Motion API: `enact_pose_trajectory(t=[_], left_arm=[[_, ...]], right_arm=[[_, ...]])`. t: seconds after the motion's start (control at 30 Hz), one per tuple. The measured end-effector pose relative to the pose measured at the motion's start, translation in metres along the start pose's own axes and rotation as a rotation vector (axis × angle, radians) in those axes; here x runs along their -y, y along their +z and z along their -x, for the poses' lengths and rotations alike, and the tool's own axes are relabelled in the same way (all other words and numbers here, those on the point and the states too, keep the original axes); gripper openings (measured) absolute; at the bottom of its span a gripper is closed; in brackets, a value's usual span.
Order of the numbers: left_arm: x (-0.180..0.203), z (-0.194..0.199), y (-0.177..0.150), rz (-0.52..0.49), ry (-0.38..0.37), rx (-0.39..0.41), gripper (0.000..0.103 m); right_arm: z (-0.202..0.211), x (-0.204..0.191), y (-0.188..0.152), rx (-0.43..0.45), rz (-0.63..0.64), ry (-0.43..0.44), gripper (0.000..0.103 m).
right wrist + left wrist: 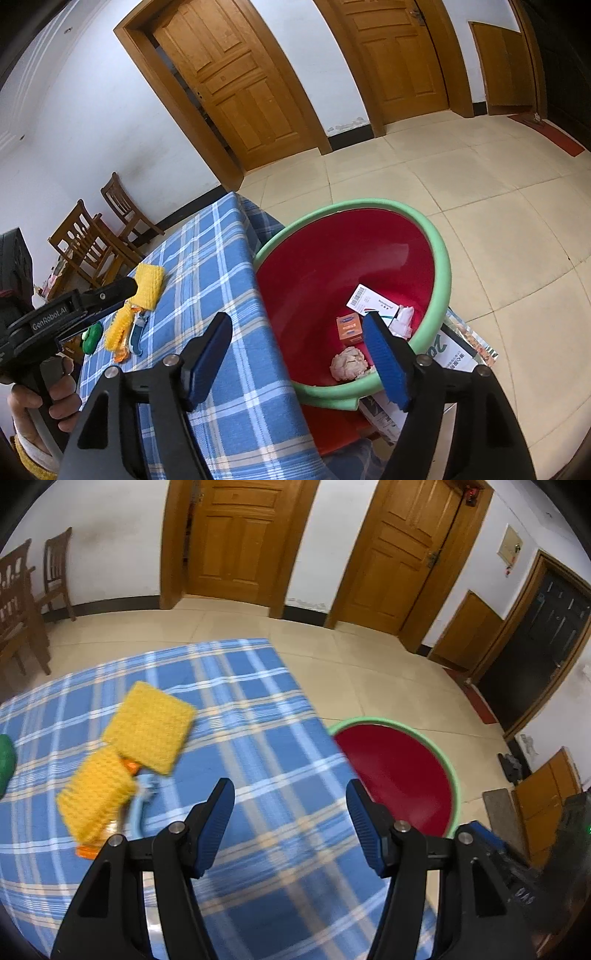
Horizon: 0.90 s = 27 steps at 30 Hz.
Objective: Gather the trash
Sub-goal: 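Move both tools back from the bin toward the table, then grasp a yellow foam net with the left tool while the right tool grasps another foam net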
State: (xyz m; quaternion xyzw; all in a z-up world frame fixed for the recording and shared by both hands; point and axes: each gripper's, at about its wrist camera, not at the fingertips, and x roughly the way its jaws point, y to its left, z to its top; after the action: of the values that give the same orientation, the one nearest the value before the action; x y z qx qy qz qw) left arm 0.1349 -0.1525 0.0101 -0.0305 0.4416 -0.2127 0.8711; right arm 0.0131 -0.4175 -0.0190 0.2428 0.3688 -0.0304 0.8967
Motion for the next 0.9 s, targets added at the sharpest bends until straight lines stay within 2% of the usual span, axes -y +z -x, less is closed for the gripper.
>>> enact_pose_trajectory(t=[0.43, 0.6, 0.77, 0.9], left_arm=[[-0.076, 0.01, -0.001, 0.075, 0.148, 0.041, 0.063], [-0.109, 0.006, -0.003, 0.115, 0.197, 0.028, 0.063], [-0.131, -0.001, -0.008, 0.139, 0.225, 0.011, 0.063], [-0.145, -0.005, -0.013, 0.167, 0.217, 0.002, 0.063]], right_arm=[[-0.004, -0.016, -0.003, -0.024, 0.025, -0.016, 0.077], [-0.005, -0.023, 0.0, -0.028, 0.03, -0.033, 0.078], [-0.006, -0.028, 0.002, -0.034, 0.033, -0.044, 0.078], [-0.007, -0.038, 0.003, -0.041, 0.052, -0.049, 0.078]])
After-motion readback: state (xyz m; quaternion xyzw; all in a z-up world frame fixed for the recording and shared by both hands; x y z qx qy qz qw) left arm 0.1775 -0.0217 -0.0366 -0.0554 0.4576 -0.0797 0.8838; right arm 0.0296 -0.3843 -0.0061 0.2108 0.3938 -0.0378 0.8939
